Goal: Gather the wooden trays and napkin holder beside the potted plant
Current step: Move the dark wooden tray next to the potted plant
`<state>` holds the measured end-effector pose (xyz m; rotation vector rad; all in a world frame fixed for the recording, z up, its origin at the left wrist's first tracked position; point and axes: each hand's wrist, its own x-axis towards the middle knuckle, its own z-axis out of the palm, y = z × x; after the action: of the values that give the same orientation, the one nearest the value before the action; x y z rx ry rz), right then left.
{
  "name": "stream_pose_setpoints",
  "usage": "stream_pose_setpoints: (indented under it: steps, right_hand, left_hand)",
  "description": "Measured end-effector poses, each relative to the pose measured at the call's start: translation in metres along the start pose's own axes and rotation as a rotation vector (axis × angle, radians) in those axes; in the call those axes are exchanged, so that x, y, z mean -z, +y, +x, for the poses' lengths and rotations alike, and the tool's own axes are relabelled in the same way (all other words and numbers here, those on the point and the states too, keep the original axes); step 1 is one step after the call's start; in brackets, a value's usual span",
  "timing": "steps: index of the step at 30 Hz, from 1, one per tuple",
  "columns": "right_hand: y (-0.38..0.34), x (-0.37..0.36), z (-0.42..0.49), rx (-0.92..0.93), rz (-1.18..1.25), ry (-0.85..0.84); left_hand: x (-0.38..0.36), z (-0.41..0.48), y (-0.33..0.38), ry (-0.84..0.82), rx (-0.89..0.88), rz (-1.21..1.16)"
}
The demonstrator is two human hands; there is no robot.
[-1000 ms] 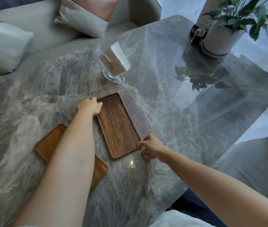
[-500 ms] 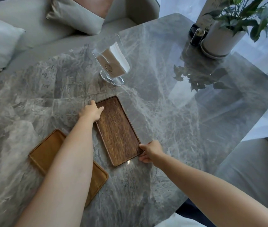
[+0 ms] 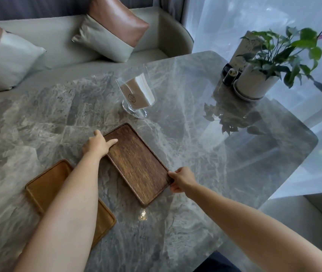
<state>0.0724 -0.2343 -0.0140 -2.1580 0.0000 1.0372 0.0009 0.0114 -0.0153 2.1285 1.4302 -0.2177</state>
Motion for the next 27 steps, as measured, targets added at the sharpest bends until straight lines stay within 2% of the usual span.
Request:
stream_pose_setpoints:
  steps: [7, 14, 21, 27]
  right_hand:
    - [-0.040, 0.031, 0.012, 0.222, -0.062, -0.035]
    - [-0.075, 0.092, 0.032, 0.400, -0.069, -0.045]
    - [-0.079, 0.197, 0.074, 0.453, -0.018, 0.060]
    - [-0.056, 0.282, 0.126, 0.374, 0.019, 0.170]
  left_hand:
    - [0.028, -0.016, 0.004, 0.206, 0.071, -0.082]
    - [0.059, -0.026, 0.076, 0.368, 0.076, -0.096]
    - [0.043, -0.022, 0.205, 0.339, -0.023, -0.069]
    - [-0.002, -0.016, 0.317, 0.231, -0.144, 0.033]
